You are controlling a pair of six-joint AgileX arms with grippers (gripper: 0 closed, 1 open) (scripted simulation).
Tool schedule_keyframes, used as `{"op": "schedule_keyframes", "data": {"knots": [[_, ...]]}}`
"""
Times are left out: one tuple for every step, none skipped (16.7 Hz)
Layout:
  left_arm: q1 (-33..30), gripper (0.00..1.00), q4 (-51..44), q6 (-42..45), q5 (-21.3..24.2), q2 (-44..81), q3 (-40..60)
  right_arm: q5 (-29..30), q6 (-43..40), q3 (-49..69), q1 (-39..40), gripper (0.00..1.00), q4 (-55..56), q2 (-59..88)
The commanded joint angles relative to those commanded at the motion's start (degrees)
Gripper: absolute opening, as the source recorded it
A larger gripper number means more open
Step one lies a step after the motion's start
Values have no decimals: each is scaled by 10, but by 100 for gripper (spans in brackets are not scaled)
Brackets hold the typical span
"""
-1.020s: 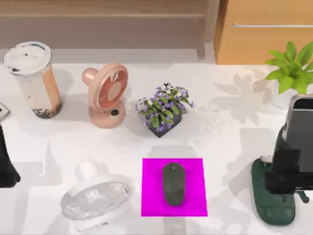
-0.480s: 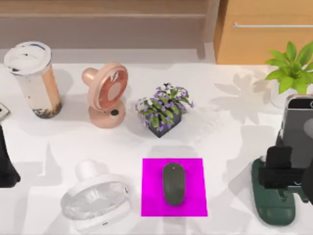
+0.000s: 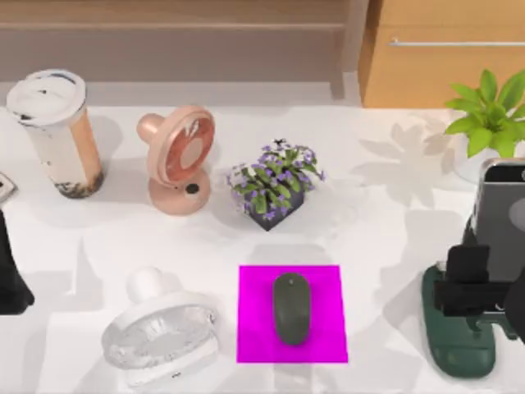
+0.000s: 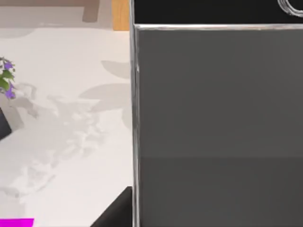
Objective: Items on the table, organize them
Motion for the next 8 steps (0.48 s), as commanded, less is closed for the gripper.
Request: {"op": "schedule_keyframes", "data": {"knots": [[0,100,0,0,0,0,0,0,0,0,0,75,0,0],[0,100,0,0,0,0,0,0,0,0,0,83,0,0],[0,100,0,0,0,0,0,0,0,0,0,90,0,0],[0,100,0,0,0,0,0,0,0,0,0,98,0,0],[0,100,0,0,0,0,0,0,0,0,0,100,0,0],[0,100,0,0,0,0,0,0,0,0,0,100,0,0],[0,100,0,0,0,0,0,0,0,0,0,100,0,0],[0,100,0,0,0,0,0,0,0,0,0,100,0,0]]}}
